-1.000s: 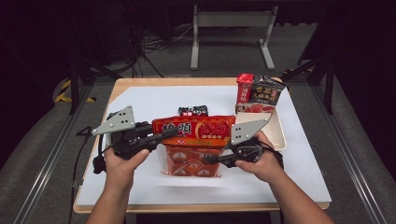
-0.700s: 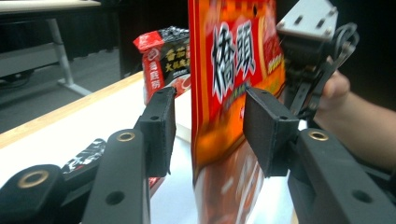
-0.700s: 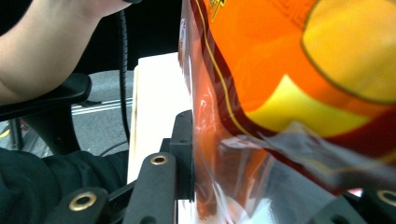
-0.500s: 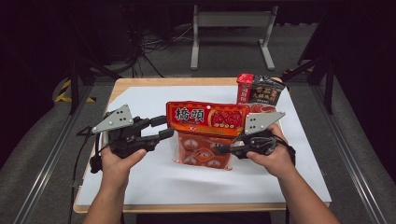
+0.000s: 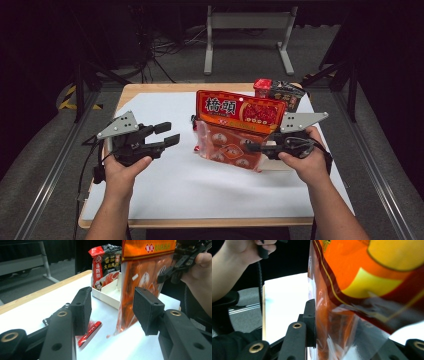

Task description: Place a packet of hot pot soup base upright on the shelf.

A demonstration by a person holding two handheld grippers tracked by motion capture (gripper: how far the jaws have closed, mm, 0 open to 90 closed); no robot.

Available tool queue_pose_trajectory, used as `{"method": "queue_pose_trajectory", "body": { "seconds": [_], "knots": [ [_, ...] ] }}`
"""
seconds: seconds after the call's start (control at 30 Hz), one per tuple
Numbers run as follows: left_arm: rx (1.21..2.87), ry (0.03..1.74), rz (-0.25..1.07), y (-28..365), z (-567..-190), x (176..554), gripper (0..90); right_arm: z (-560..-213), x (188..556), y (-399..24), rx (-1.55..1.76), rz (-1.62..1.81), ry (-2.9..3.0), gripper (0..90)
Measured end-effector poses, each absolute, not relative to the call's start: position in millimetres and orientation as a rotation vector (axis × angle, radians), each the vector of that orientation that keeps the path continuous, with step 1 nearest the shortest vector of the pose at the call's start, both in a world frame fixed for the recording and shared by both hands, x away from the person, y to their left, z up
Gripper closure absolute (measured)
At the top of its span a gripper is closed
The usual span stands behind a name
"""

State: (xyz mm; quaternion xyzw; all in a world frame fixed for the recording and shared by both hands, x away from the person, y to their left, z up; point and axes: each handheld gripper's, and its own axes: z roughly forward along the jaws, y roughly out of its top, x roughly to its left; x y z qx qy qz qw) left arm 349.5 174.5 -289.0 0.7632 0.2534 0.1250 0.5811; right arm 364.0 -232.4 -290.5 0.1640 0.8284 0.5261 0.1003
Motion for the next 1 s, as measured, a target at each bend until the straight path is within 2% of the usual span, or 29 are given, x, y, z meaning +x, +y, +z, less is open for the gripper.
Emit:
{"method": "queue_pose_trajectory", "body": {
  "seconds": [1.0],
  "knots": [
    [1.793, 0.689, 0.286, 189, -304, 364, 46.5, -257, 391, -270, 0.588, 1.548, 2.292, 70.3]
  ]
}}
